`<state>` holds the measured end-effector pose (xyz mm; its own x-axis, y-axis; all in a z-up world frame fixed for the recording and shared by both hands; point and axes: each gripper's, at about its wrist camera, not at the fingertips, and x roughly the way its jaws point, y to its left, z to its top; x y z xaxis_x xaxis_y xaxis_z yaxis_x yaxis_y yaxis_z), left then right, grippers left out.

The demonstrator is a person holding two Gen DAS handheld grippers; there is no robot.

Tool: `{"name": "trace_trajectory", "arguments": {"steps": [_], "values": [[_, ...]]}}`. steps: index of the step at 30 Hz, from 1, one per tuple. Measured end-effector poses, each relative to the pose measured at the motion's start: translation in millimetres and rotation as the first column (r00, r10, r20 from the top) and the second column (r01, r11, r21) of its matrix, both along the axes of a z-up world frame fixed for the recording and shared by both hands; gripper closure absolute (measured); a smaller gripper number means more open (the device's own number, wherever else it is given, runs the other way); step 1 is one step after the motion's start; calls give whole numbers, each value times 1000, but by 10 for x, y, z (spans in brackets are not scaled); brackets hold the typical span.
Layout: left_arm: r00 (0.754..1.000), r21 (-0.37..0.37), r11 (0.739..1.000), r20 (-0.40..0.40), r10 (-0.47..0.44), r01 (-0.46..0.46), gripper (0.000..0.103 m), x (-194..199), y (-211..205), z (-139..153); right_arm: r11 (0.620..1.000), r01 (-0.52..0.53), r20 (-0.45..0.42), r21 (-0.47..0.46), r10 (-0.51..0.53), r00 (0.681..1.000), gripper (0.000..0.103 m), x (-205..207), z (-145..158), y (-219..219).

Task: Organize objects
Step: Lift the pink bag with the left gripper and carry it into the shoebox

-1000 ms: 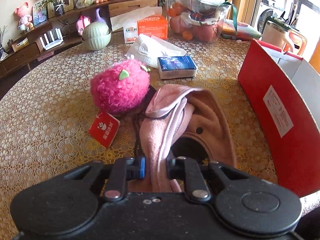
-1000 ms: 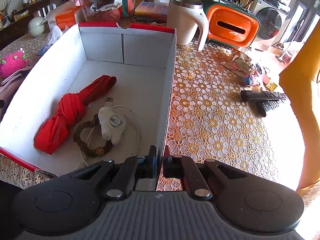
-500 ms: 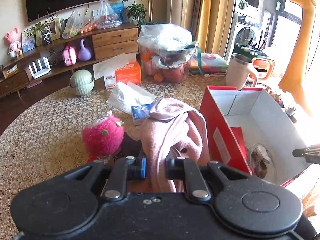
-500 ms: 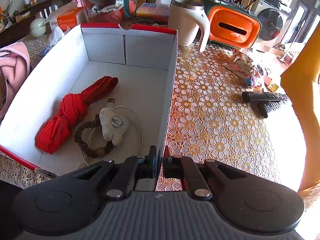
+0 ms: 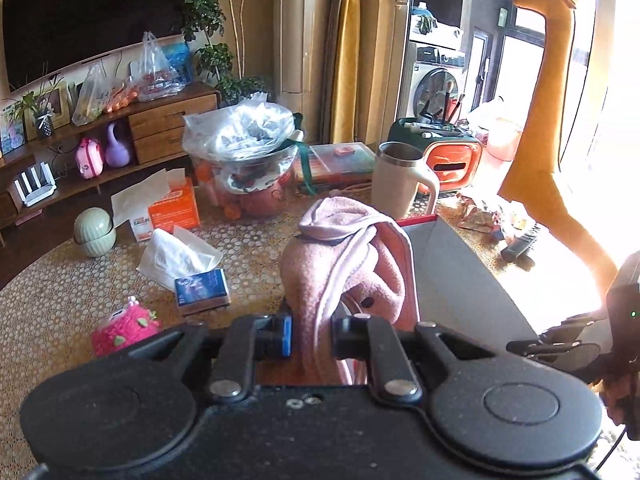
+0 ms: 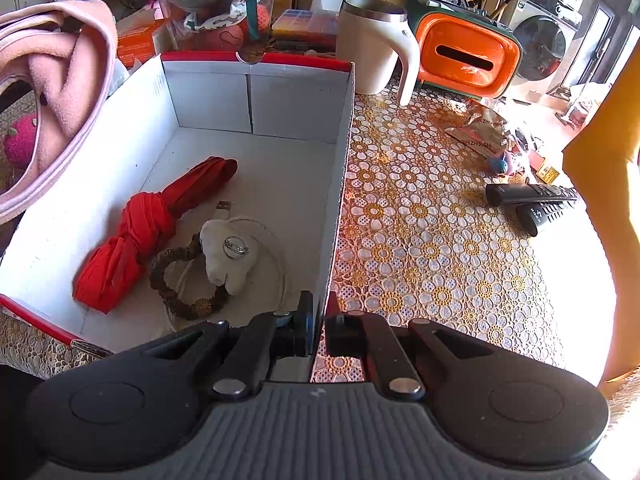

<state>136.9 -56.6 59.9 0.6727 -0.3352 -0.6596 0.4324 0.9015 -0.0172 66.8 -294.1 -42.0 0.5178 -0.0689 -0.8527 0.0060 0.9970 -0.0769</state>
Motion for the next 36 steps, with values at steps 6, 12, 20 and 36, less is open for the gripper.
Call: {"name": "trace_trajectory", "arguments": {"steps": [6, 12, 20, 36], "values": [[999, 3, 999, -8, -43, 43, 89, 44, -416, -89, 1000, 2, 7, 0, -2, 1000, 98, -4, 5, -3], [998, 32, 998, -15, -61, 62, 89, 70, -762, -289, 1000, -3, 11, 4, 3, 1000, 98, -3, 0, -8], [994, 47, 996, -78, -76, 80, 89, 148, -1067, -586, 1000, -8, 14, 15, 8, 1000, 98, 4, -5, -21], [964, 160, 976, -242, -107, 149, 88, 309, -1363, -1218, 999, -20, 21, 26, 20, 1000, 98, -25, -8, -43]]}}
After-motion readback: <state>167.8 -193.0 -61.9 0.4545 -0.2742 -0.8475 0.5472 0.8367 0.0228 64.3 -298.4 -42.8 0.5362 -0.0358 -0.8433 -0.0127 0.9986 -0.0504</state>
